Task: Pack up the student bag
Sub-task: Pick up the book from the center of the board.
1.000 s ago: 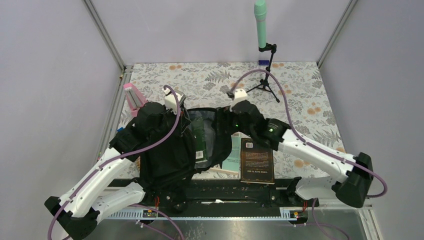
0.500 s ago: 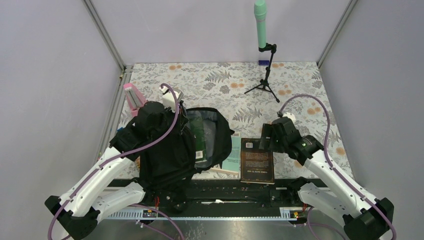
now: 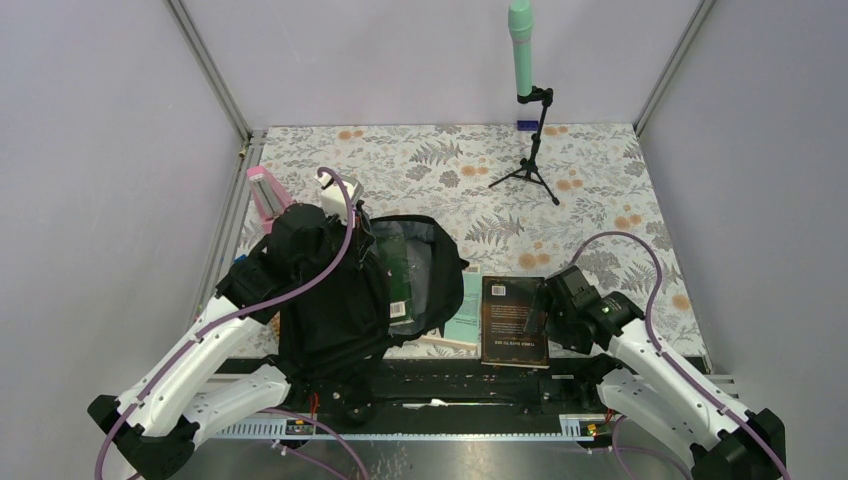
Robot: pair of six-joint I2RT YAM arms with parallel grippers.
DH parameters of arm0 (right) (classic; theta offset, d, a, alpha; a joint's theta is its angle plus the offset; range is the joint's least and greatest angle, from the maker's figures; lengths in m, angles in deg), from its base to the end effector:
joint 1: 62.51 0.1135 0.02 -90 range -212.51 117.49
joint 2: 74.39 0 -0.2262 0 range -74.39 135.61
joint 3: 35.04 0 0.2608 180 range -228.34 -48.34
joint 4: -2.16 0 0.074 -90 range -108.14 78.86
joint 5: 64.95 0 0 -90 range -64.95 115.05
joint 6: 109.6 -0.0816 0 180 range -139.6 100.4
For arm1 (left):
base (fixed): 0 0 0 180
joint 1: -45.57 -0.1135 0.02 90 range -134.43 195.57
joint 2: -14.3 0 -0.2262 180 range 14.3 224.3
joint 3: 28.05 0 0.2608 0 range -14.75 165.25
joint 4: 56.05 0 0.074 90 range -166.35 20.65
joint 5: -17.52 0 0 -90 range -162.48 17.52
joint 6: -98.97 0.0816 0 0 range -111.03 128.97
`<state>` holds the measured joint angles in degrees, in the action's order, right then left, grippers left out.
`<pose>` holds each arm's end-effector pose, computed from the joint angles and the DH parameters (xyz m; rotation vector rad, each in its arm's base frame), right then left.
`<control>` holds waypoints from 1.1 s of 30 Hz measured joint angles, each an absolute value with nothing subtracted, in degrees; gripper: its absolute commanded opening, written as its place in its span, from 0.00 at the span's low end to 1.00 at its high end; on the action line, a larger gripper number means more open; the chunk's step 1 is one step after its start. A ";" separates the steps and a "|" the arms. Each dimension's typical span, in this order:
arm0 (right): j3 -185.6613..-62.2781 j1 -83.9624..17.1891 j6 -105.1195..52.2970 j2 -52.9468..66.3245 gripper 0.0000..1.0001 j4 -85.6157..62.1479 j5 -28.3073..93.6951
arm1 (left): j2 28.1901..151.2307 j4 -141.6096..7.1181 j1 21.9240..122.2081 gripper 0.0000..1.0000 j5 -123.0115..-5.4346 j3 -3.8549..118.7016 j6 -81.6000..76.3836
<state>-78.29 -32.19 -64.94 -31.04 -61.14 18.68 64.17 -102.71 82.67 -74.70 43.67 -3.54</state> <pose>0.1649 0.0860 0.1296 0.3874 2.6674 0.2723 0.2072 -0.1528 0.3182 0.4099 1.9995 -0.5116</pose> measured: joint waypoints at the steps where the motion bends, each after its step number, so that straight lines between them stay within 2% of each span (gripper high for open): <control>1: -77.98 -32.19 -65.18 -30.84 1.00 -61.14 19.21 | 64.15 -102.69 82.65 0.00 -74.70 43.62 -3.54; 15: -70.47 -32.08 -68.00 -25.03 0.97 -55.04 30.59 | 63.89 -102.67 82.17 0.00 -74.62 43.25 -3.52; 22: -69.02 -31.77 -69.81 -25.29 0.96 -50.40 32.52 | 63.89 -102.67 81.93 0.00 -74.53 43.25 -3.54; 27: -66.88 -31.75 -72.04 -27.43 0.85 -47.50 33.70 | 63.89 -102.67 81.66 0.00 -74.33 43.25 -3.54; 33: -64.02 -31.75 -75.23 -32.20 0.63 -46.67 34.24 | 63.89 -102.67 81.55 0.00 -74.29 43.25 -3.54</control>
<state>-64.02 -31.75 -75.23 -32.20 -46.67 34.24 63.89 -102.67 81.55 -74.29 43.25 -3.54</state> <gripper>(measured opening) 0.720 0.021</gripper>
